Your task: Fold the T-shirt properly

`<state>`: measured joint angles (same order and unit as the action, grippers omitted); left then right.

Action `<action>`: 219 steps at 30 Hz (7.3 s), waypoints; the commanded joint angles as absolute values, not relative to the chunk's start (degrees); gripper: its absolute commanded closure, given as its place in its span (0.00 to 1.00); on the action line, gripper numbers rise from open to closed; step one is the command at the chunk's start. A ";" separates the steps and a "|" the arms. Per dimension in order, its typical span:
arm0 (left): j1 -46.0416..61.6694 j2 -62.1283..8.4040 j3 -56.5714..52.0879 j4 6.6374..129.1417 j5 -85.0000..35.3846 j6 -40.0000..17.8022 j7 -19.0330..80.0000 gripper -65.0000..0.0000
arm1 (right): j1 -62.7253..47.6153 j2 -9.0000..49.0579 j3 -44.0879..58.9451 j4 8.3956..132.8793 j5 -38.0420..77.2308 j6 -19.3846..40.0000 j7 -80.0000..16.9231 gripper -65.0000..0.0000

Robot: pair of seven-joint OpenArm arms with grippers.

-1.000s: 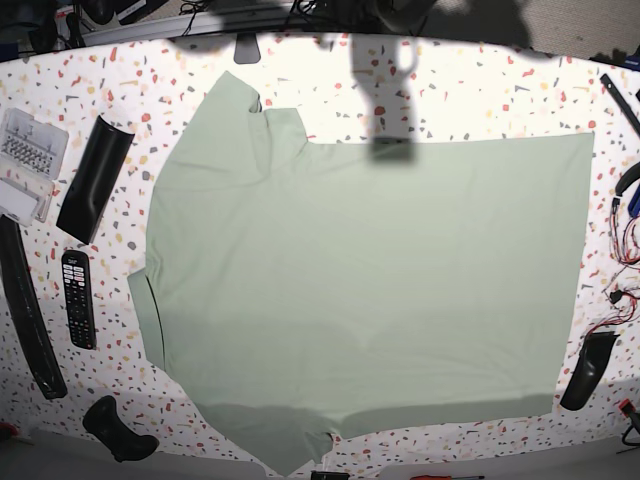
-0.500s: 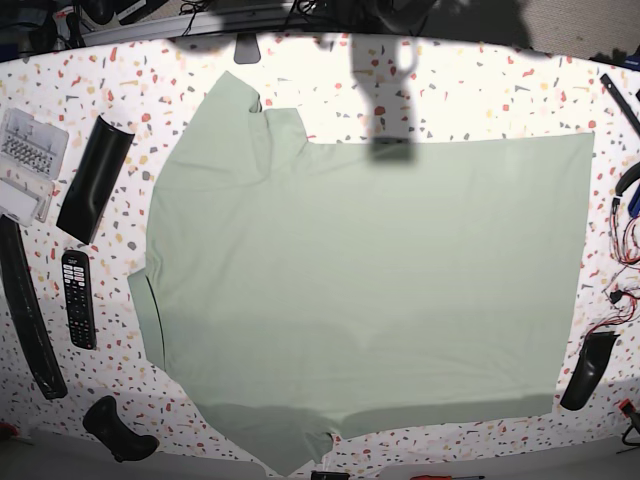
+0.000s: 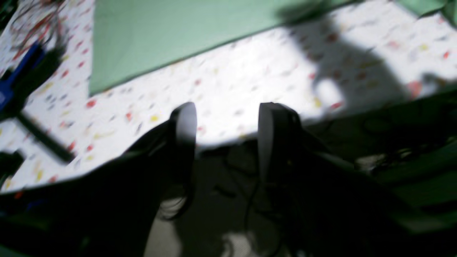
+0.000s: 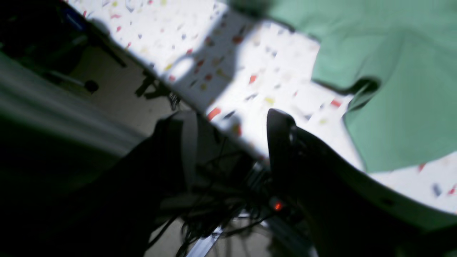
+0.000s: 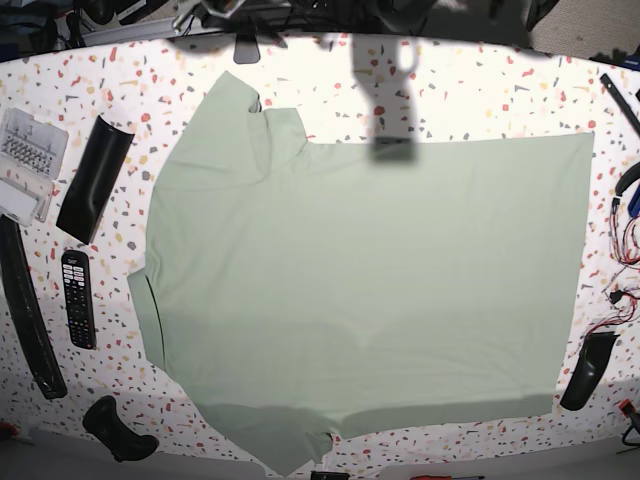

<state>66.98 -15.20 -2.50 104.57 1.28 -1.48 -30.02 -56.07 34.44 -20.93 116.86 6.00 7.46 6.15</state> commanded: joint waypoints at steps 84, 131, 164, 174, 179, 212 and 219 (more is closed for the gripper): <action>51.77 -15.94 -2.57 111.04 8.86 -0.89 -11.35 0.61 | -59.22 42.94 5.63 135.00 -24.05 -9.45 -31.35 0.53; 37.80 -48.31 -2.50 108.73 24.01 -19.97 4.64 0.62 | -58.74 47.16 5.61 135.00 -19.29 11.18 -40.05 0.53; 32.10 -40.03 -0.99 90.00 35.97 -14.83 -1.72 0.62 | -58.76 47.16 5.61 135.00 -19.29 11.16 -40.12 0.53; 27.20 -40.03 1.61 88.40 35.97 -14.79 -0.75 0.62 | -58.74 47.16 5.61 135.00 -19.29 11.16 -40.12 0.53; 26.09 -41.17 1.67 88.40 34.92 -14.81 1.69 0.62 | -58.76 47.16 5.61 135.00 -19.29 11.16 -40.07 0.53; 26.81 -41.76 1.98 88.49 34.89 -16.21 -3.14 1.00 | -44.93 41.08 -2.24 120.73 -3.60 23.81 -23.29 0.53; 26.81 -41.76 1.98 88.49 34.89 -16.14 -3.09 1.00 | -35.16 39.05 -15.57 117.14 -12.97 23.35 -23.83 0.53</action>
<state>26.83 -40.80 2.26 87.96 34.92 -16.51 -2.81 -34.98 38.50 -16.03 116.20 -13.23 23.79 -24.69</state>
